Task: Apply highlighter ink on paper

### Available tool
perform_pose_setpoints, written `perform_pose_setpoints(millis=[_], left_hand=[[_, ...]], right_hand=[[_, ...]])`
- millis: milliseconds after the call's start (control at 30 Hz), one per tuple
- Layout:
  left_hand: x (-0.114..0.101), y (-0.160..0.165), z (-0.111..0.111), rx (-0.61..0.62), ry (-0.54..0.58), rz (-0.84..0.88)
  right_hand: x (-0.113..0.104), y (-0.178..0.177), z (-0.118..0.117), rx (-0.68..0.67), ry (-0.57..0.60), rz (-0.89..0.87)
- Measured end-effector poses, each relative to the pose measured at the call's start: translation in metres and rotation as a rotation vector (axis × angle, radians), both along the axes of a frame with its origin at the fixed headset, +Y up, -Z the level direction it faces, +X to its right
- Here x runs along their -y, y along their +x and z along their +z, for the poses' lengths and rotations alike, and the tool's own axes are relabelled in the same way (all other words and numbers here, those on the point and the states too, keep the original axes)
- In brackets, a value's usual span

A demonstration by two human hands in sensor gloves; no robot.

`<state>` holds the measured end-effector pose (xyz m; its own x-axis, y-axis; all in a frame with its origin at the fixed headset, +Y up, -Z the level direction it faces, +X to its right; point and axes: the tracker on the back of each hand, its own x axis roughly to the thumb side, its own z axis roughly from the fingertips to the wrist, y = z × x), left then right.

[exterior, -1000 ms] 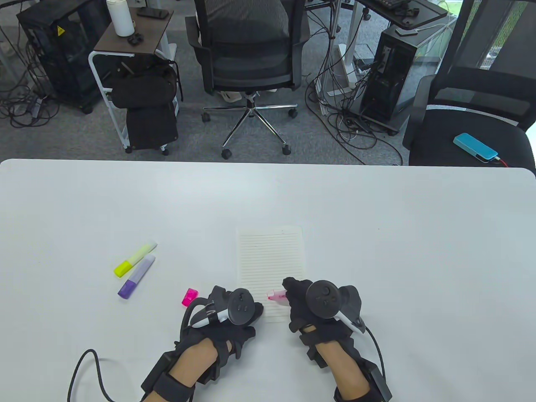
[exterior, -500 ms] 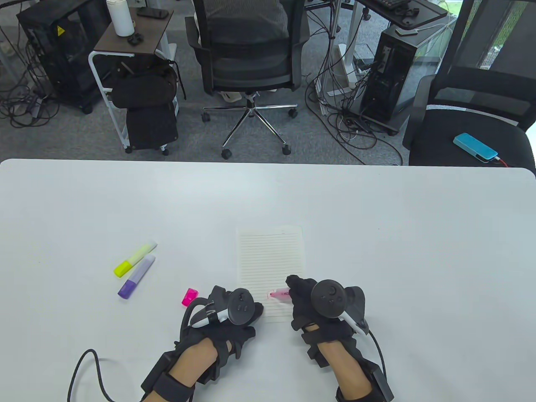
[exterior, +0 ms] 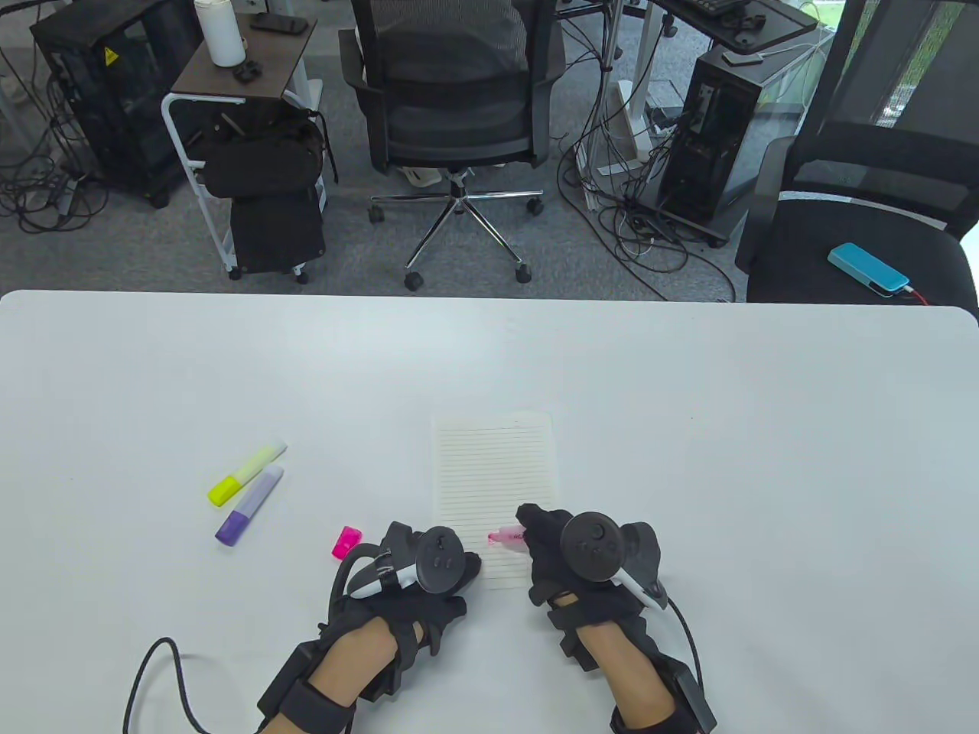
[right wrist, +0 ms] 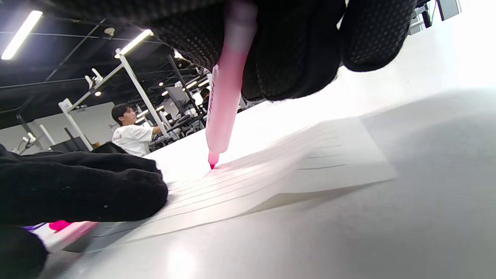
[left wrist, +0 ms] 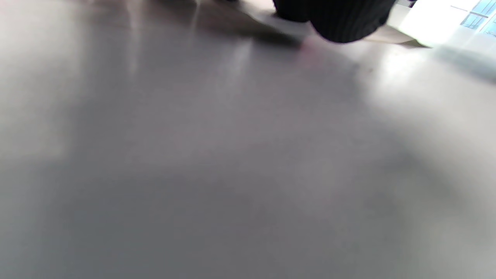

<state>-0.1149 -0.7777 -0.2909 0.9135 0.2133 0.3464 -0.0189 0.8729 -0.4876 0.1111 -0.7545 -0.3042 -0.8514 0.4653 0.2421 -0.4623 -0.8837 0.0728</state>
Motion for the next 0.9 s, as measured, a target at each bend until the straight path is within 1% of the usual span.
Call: perform_pose_setpoints(millis=[167, 333, 433, 567, 700, 833, 900], left_hand=[[0.0001, 0.0, 0.0001, 0.0, -0.001, 0.0], [0.0002, 0.0, 0.0002, -0.002, -0.001, 0.001], [0.0004, -0.0001, 0.0001, -0.002, -0.002, 0.003], [0.0004, 0.0, 0.0, -0.003, -0.002, 0.002], [0.0005, 0.0, -0.0001, -0.003, -0.003, 0.002], [0.0007, 0.0, -0.0002, -0.003, -0.003, 0.003], [0.0007, 0.0, -0.0002, -0.003, -0.004, 0.003]], right_hand=[[-0.005, 0.0021, 0.0007, -0.019, -0.042, -0.024], [-0.0019, -0.0001, 0.0007, 0.003, 0.003, 0.004], [-0.0007, 0.001, 0.0, 0.003, -0.007, -0.003], [-0.0051, 0.0026, 0.0002, -0.016, -0.049, -0.028], [-0.0017, 0.0004, 0.0001, 0.007, -0.001, -0.001], [-0.0012, 0.0008, -0.0006, 0.013, -0.006, -0.001], [-0.0038, 0.0022, -0.0006, 0.002, -0.03, -0.014]])
